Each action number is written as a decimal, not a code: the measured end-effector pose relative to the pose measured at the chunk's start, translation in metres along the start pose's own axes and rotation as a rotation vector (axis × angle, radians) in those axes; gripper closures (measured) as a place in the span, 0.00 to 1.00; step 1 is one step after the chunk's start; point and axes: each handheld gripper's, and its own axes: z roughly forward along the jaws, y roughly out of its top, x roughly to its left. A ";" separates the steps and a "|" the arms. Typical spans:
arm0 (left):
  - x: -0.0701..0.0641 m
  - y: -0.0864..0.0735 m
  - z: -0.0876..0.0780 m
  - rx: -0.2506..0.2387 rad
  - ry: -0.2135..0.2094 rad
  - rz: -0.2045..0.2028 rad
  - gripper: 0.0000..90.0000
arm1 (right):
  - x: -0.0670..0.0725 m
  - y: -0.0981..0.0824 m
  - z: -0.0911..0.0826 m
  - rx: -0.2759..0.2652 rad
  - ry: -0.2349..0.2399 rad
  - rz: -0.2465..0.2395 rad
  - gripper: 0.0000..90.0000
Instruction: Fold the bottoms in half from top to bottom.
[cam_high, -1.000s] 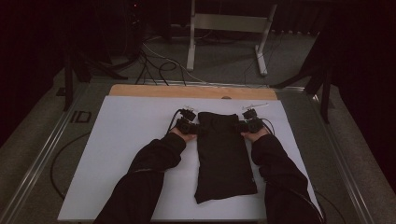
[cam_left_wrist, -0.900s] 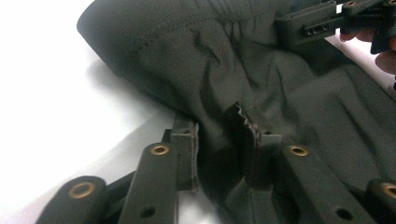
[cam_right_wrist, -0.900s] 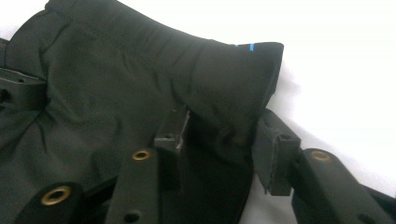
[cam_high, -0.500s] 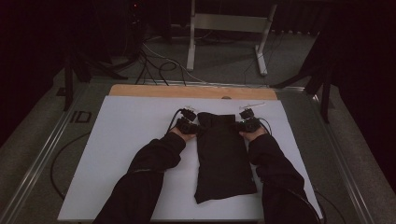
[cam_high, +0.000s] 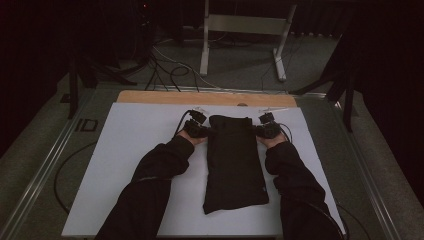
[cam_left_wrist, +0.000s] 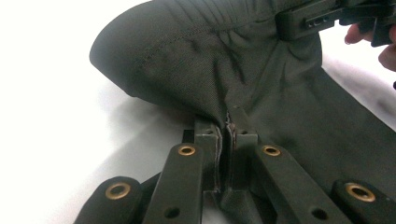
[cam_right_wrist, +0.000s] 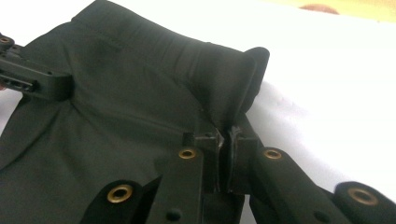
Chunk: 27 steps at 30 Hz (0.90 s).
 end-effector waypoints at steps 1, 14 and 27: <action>0.000 0.000 0.000 0.000 0.000 0.000 0.95 | 0.000 0.001 -0.001 -0.007 0.000 -0.005 0.95; -0.009 0.006 -0.021 -0.024 -0.052 0.067 0.95 | 0.009 0.007 -0.018 -0.040 0.020 -0.034 0.95; -0.022 -0.002 -0.034 -0.038 -0.100 0.089 0.96 | 0.018 -0.001 -0.035 -0.053 0.036 -0.073 0.95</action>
